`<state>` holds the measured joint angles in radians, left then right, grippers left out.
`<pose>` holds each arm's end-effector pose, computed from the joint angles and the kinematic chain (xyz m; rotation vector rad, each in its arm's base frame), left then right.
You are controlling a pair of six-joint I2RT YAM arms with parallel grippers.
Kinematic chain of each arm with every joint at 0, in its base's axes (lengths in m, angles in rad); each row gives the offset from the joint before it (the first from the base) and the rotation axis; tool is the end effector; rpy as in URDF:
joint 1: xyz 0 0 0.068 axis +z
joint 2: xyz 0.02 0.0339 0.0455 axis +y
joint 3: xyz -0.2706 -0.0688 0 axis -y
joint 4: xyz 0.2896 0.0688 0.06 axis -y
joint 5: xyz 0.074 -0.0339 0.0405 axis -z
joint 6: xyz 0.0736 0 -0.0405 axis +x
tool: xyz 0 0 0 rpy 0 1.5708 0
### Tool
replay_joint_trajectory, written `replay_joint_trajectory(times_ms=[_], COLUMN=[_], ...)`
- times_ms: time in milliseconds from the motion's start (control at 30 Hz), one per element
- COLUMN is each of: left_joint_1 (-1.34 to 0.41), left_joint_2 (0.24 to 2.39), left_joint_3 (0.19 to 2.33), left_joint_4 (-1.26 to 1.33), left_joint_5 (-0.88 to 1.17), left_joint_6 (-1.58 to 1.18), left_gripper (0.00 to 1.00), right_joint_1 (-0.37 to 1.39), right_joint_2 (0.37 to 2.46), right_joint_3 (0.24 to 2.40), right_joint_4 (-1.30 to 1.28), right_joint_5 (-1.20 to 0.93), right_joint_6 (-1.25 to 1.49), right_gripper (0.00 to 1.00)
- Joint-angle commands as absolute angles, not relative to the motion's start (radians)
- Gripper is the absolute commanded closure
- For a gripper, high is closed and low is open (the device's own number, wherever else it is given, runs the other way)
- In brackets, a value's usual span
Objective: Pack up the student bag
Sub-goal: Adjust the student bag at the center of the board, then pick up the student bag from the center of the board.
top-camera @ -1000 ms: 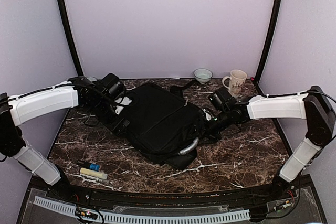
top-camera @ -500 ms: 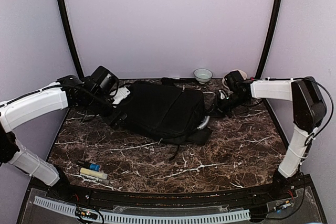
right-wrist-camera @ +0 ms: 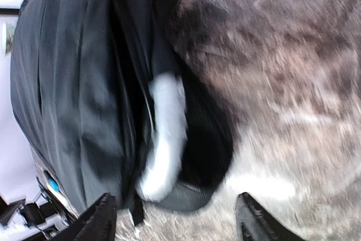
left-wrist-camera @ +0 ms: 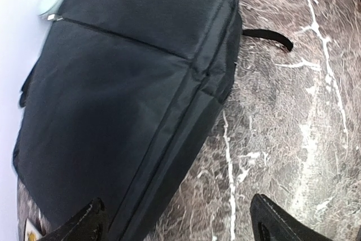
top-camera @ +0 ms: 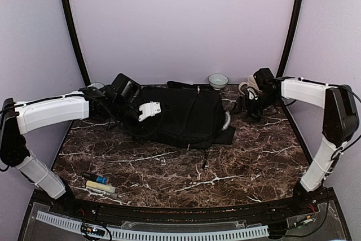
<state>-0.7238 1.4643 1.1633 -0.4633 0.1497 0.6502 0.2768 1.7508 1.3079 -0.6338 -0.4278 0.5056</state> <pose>0.2861 -0.2675 0.2524 1.5372 1.7563 -0.2114 0.3982 0.1449 0.1857 0.1633 2.7330 0.8119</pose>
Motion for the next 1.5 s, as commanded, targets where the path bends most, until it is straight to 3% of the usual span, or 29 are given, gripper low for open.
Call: replay_joint_trajectory(times_ms=[0, 267, 500, 600, 733, 800, 867, 1033, 1300, 1467], left_joint_1=[-0.729, -0.741, -0.757, -0.758, -0.759, -0.762, -0.767, -0.786, -0.800, -0.845], left_joint_2=[1.555, 1.744, 1.775, 1.791, 1.784, 1.778, 1.774, 1.768, 1.851, 1.876], left_joint_3=[1.224, 1.294, 1.233, 1.214, 1.226, 1.243, 1.263, 1.302, 1.559, 1.585], left_joint_4=[-0.378, -0.331, -0.255, -0.223, -0.221, -0.241, -0.265, -0.288, -0.419, -0.416], left_joint_5=[0.273, 0.301, 0.245, 0.184, 0.205, 0.228, 0.238, 0.222, 0.263, 0.229], left_joint_6=[0.779, 0.899, 1.003, 1.043, 1.030, 1.007, 0.979, 0.888, 0.518, 0.424], left_gripper=[0.11, 0.15, 0.20, 0.35, 0.76, 0.91, 0.99, 1.00, 1.00, 1.00], right_joint_1=[0.279, 0.280, 0.280, 0.280, 0.280, 0.282, 0.283, 0.359, 0.577, 0.709], right_joint_2=[1.617, 1.427, 1.349, 1.332, 1.315, 1.307, 1.300, 1.277, 1.224, 1.211], right_joint_3=[1.206, 1.045, 0.984, 0.976, 0.965, 0.956, 0.944, 0.931, 0.823, 0.741], right_joint_4=[-0.675, -0.683, -0.690, -0.687, -0.671, -0.659, -0.621, -0.530, -0.288, -0.104], right_joint_5=[-0.371, -0.361, -0.368, -0.377, -0.397, -0.406, -0.432, -0.411, -0.167, -0.033], right_joint_6=[0.520, 0.586, 0.615, 0.622, 0.617, 0.608, 0.601, 0.607, 0.611, 0.585], right_gripper=[0.25, 0.23, 0.23, 0.23, 0.24, 0.24, 0.24, 0.24, 0.21, 0.25])
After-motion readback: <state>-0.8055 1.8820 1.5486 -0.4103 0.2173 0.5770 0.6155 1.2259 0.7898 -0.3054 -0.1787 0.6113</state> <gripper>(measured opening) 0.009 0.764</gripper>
